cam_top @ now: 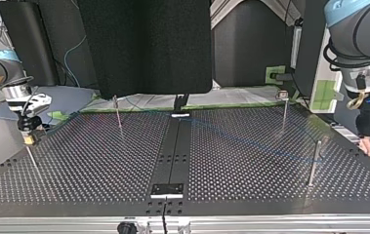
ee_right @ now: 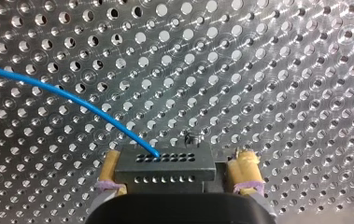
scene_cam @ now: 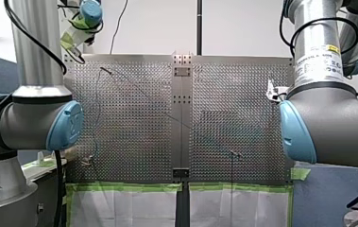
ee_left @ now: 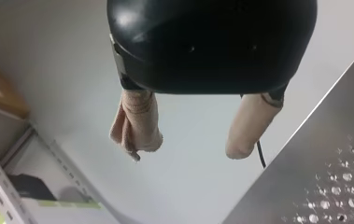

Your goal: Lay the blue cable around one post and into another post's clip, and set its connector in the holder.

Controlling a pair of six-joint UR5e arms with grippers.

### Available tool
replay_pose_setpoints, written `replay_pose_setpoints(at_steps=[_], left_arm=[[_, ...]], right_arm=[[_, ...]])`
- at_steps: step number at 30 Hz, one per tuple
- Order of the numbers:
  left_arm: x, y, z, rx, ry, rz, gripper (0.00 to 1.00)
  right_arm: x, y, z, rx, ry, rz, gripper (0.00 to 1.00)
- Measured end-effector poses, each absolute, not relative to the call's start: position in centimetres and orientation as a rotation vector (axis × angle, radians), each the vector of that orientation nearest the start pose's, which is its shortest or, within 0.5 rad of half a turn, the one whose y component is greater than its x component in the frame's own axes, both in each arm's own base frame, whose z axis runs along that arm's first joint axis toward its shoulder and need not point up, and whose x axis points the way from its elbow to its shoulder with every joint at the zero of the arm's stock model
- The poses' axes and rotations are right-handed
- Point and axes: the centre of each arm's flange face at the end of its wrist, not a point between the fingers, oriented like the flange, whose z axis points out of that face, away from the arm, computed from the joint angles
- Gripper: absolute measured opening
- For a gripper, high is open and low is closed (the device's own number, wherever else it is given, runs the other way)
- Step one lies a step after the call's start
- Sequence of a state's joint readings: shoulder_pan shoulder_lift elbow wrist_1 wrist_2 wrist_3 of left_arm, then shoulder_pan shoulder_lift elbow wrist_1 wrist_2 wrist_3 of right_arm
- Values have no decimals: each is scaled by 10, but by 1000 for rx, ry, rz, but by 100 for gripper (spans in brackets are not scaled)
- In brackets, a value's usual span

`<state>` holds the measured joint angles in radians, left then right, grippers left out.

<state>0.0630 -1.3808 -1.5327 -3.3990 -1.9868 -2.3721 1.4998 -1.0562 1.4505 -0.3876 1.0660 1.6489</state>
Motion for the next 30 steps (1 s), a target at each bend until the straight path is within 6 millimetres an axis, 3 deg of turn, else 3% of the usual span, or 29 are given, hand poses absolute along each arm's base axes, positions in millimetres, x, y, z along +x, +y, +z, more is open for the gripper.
replay_pose_setpoints(at_steps=[11,30], left_arm=[[396,-80,589,-867,1387,-176,99],[405,-93,566,-751,1568,-25,99]], right_arm=[[134,-669,281,1503,-1049,1574,100],[134,-669,282,1503,-1049,1574,100]])
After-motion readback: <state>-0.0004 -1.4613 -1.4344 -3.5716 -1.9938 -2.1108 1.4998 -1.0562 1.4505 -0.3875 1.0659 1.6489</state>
